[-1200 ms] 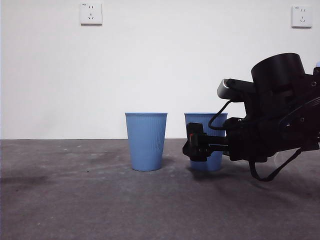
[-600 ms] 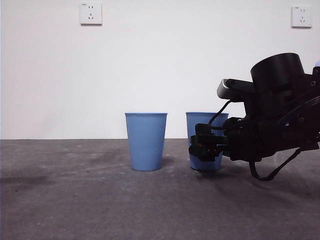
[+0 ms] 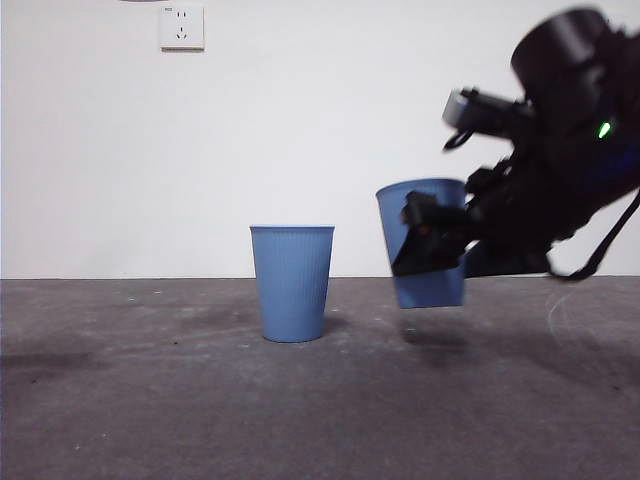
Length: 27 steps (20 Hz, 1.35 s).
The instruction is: Pick up the cup brush,pick up the cup,insert the brush into the cup,clean the cup,put the cup brush back,put the cup back to the fixed position on the table
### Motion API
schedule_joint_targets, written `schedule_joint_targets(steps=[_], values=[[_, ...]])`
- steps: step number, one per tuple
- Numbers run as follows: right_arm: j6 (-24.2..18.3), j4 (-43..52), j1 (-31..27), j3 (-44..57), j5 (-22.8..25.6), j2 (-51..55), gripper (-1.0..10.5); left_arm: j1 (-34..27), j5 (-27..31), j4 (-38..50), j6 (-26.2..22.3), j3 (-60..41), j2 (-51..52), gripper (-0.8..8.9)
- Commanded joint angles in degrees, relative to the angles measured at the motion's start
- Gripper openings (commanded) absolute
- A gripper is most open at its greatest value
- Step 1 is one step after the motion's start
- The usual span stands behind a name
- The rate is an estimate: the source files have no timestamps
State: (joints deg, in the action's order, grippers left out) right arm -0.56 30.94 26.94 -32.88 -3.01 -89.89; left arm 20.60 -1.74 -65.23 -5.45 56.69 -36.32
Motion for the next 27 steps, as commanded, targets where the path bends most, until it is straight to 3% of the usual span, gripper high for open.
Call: schedule_joint_targets(steps=[1,3,7,11,17,20,23,27], values=[[-1.7,-12.9,0.1,0.2,-1.2,8.2,-0.2,0.1,-1.5,0.1,-5.4,-0.2,-1.3,-0.09],[-2.6,-26.4,0.1,-1.1,-2.9,15.5,-0.2,0.4,-4.8,0.2,-6.4,-0.2,-2.9,-0.09],[-9.8,-52.9,1.2,-8.0,-2.5,24.2,-0.2,3.7,-5.9,0.2,-7.8,-0.2,-6.4,-0.09],[-18.9,-73.4,2.5,-16.1,1.7,25.2,-0.2,10.6,-4.1,0.1,-10.8,-0.2,-10.0,-0.09],[-23.5,-83.6,6.4,-18.3,9.6,25.2,-0.2,21.4,4.2,-1.0,-13.7,-0.2,-16.7,-0.09],[-26.7,-86.1,11.9,-18.3,15.3,24.9,-0.2,25.8,4.8,-0.2,-14.8,-0.2,-20.2,-0.09],[-26.9,-90.2,17.4,-18.3,21.3,23.5,-0.2,29.6,5.0,0.1,-15.6,-0.2,-22.9,-0.09],[-27.2,-91.8,22.5,-18.3,24.9,21.2,-0.2,32.7,5.0,0.0,-15.8,-0.2,-24.9,-0.09]])
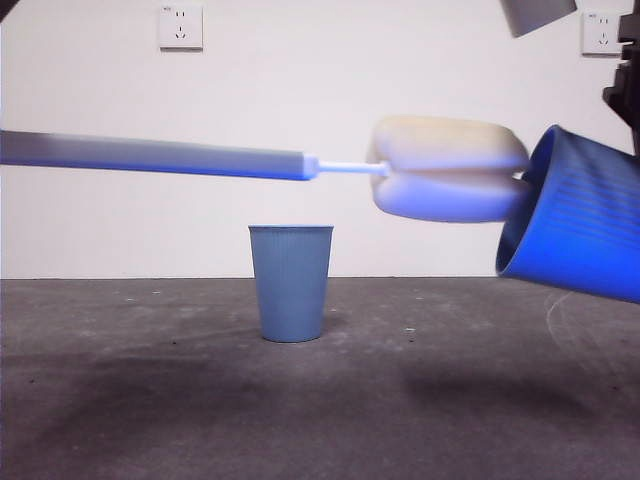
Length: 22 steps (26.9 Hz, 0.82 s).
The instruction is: Pick up the cup brush,pick up the cup,insert the brush into the cup,clean the cup,put the cup brush back,put the cup back to the fixed position on the table
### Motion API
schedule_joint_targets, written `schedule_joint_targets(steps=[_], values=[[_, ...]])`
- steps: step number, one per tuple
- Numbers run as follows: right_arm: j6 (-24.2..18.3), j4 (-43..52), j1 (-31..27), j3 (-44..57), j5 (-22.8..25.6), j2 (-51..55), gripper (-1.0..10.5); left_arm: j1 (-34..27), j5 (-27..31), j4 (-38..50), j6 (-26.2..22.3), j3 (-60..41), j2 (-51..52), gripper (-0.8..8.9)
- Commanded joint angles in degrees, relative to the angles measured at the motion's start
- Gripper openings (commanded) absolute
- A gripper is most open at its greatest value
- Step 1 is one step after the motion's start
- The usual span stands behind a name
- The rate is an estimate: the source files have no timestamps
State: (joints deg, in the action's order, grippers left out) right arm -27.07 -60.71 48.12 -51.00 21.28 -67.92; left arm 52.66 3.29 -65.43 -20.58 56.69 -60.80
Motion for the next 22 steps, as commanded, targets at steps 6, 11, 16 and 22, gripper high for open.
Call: schedule_joint_targets(steps=[6,11,16,22], values=[[-2.7,0.2,7.5,-0.2,4.8,-4.5,-0.2,1.5,-0.2,-0.2,-1.2,-0.2,-2.4,-0.09],[-4.0,2.5,10.2,-0.3,6.6,-6.4,-0.2,2.8,-0.3,-0.2,-1.6,-0.2,-4.9,-0.09],[-4.1,5.1,13.0,-0.3,6.6,-8.2,-0.2,3.5,-0.9,3.5,-1.5,-0.2,-7.7,-0.09],[-4.1,7.0,16.2,-0.3,6.5,-10.4,-0.2,3.5,-0.9,9.6,-1.4,-0.2,-10.2,-0.09]])
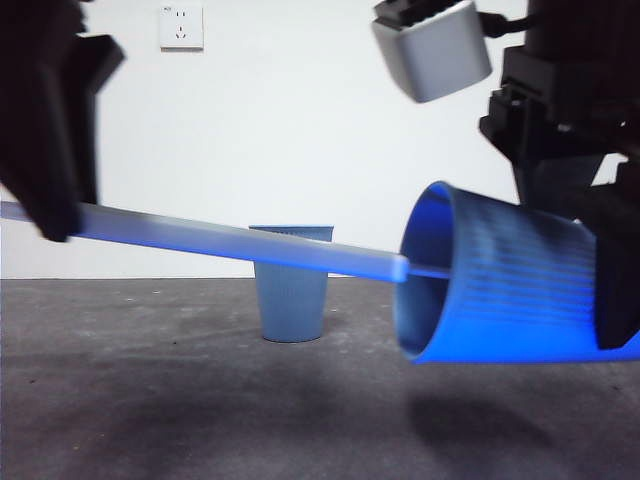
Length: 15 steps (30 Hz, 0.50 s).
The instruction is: Pick up the cup brush,pick up the cup,insert the brush into the cup,clean the cup,put the cup brush back,put the cup back to the fixed position on the table
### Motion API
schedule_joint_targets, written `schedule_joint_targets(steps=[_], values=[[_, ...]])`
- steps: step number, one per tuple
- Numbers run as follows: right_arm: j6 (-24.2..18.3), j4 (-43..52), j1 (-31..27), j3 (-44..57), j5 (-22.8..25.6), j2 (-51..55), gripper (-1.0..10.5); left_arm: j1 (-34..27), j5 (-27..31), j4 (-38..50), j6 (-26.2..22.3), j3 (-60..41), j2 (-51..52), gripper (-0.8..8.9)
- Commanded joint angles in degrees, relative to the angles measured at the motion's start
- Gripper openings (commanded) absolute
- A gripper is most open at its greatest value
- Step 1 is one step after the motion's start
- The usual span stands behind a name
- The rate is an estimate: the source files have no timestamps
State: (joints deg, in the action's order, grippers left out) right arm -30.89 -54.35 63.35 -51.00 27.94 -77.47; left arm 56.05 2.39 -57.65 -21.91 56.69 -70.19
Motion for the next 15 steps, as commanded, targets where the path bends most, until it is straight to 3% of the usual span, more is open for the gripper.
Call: schedule_joint_targets(steps=[1,8,15], values=[[-0.2,1.1,1.4,-0.3,-0.4,-1.2,-0.2,0.2,-0.1,2.4,0.1,-0.2,-1.2,-0.09],[-0.1,2.5,1.9,-0.3,-0.9,-1.6,-0.2,0.1,-1.3,3.0,1.3,-0.2,-2.7,-0.09],[0.9,-0.1,1.8,-0.3,1.1,-1.5,-0.2,-1.7,0.5,-2.6,1.9,-0.2,-1.7,-0.09]])
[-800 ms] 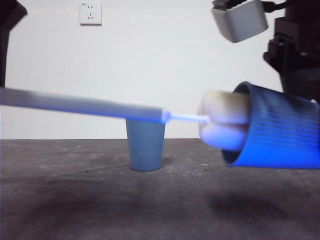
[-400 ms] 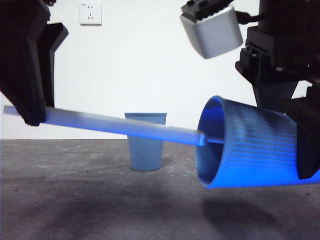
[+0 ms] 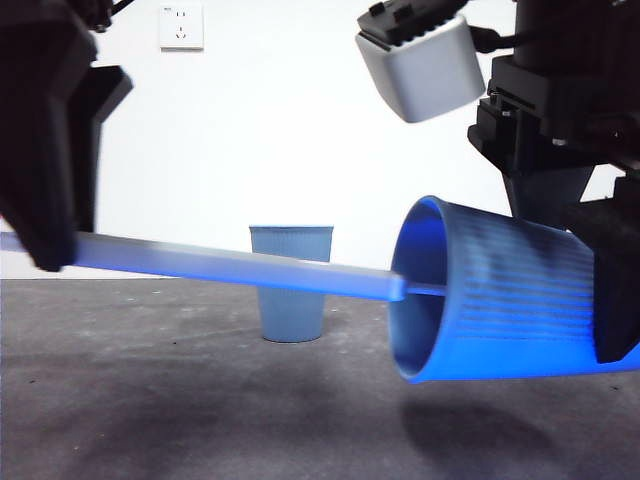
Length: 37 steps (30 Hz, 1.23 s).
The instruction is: Pick up the cup brush,pick up the cup,insert the brush into the cup,clean the cup,put the cup brush back,put the cup back to the fixed position on the table
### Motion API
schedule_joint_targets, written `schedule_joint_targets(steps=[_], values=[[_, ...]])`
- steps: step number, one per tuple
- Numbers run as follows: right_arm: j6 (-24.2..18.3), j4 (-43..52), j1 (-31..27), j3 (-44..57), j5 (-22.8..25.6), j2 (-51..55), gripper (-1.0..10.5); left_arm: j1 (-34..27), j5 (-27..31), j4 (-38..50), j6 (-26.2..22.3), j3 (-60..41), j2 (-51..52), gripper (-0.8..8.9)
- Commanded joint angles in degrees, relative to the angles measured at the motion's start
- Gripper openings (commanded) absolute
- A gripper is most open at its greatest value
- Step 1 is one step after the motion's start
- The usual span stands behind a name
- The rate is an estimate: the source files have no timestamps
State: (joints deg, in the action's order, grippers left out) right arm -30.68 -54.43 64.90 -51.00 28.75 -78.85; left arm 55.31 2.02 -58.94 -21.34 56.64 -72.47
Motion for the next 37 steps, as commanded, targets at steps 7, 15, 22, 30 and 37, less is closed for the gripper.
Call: schedule_joint_targets(steps=[7,15,22,30,37], values=[[1.1,0.0,0.3,-0.3,0.3,-0.2,-0.2,-3.3,1.0,-7.3,1.5,-0.2,4.4,-0.09],[1.0,0.6,-0.2,-0.3,0.5,-0.1,-0.2,-5.0,1.0,-14.6,2.3,-0.2,12.5,-0.09],[0.9,3.6,-0.2,-0.3,0.4,-0.1,-0.2,-5.1,0.5,-16.1,2.3,-0.2,15.3,-0.09],[0.9,3.7,-0.1,-0.3,0.3,-0.1,-0.2,-5.1,-2.4,-10.3,2.1,-0.4,12.5,-0.09],[1.1,5.5,-0.1,-0.3,-0.7,-0.1,-0.2,-5.0,-5.3,-2.8,2.0,-0.4,5.2,-0.09]])
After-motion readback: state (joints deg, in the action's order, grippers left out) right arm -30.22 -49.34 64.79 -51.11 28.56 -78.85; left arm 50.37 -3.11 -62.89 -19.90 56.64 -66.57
